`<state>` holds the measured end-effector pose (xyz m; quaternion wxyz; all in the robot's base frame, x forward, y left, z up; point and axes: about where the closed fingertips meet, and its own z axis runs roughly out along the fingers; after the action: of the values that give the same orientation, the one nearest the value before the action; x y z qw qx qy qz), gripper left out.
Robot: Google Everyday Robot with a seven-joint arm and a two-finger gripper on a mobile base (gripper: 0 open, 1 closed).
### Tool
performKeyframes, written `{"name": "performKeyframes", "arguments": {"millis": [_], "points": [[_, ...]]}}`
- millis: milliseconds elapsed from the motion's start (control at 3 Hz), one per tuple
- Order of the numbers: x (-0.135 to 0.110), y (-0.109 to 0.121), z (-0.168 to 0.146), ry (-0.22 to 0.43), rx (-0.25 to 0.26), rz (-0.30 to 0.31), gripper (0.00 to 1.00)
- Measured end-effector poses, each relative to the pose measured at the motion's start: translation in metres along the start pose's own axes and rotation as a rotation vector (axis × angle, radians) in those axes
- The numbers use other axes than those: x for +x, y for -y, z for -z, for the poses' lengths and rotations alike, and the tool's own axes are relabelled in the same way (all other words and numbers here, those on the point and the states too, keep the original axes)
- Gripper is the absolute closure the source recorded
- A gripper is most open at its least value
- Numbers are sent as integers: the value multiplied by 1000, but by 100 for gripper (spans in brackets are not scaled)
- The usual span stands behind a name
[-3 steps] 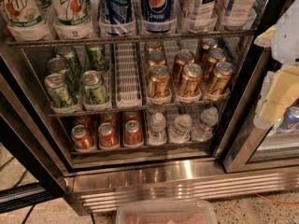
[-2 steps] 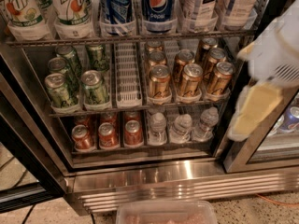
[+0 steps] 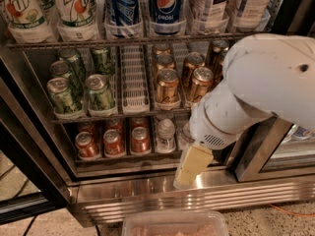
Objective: Pick green can from middle shelf of fridge
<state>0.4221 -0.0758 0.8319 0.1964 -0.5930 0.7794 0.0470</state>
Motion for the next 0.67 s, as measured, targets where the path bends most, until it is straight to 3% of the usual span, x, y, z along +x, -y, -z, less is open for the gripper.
{"name": "performKeyframes", "arguments": {"millis": [333, 667], "points": [[0, 0, 1, 0, 0, 0, 0], [-19, -16, -15, 67, -6, 1, 0]]}}
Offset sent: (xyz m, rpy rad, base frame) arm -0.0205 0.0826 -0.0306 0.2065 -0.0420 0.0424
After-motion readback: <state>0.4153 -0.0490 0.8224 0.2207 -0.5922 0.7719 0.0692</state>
